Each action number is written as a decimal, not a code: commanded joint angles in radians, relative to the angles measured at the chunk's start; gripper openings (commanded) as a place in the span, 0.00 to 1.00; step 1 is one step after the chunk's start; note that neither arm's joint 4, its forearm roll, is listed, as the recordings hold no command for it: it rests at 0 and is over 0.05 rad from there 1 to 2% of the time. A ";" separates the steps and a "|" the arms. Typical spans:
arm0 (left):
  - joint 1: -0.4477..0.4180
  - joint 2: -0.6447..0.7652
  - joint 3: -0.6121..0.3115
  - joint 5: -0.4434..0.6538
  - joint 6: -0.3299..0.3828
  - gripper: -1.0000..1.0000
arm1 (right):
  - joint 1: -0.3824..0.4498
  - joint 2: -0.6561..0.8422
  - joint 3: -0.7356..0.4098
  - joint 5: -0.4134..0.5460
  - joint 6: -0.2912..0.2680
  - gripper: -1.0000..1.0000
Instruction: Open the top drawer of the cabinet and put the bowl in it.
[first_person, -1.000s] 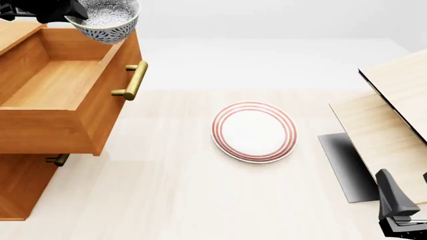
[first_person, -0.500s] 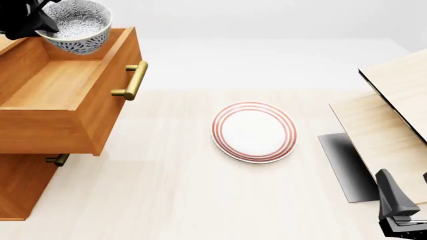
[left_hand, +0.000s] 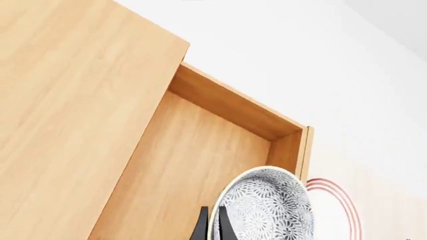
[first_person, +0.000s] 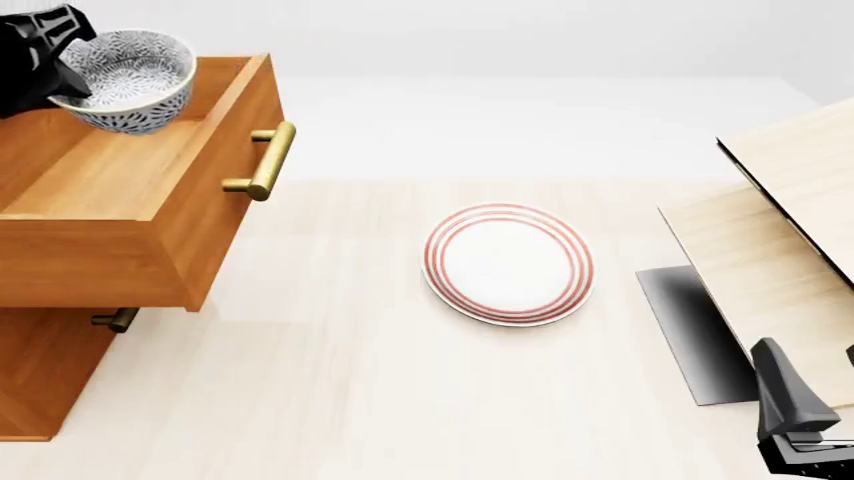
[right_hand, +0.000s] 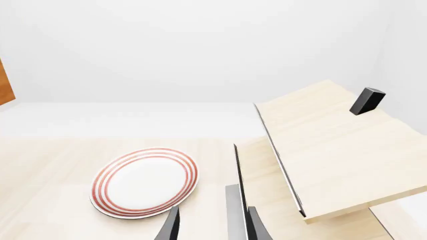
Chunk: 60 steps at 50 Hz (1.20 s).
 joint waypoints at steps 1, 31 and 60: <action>0.035 -0.012 0.040 -0.036 -0.008 0.00 | 0.000 -0.002 0.000 0.001 0.000 1.00; 0.070 0.066 0.081 -0.122 -0.012 0.00 | -0.001 -0.001 0.001 0.001 0.001 1.00; 0.063 0.144 0.086 -0.176 -0.016 0.00 | -0.001 -0.001 0.001 0.001 0.000 1.00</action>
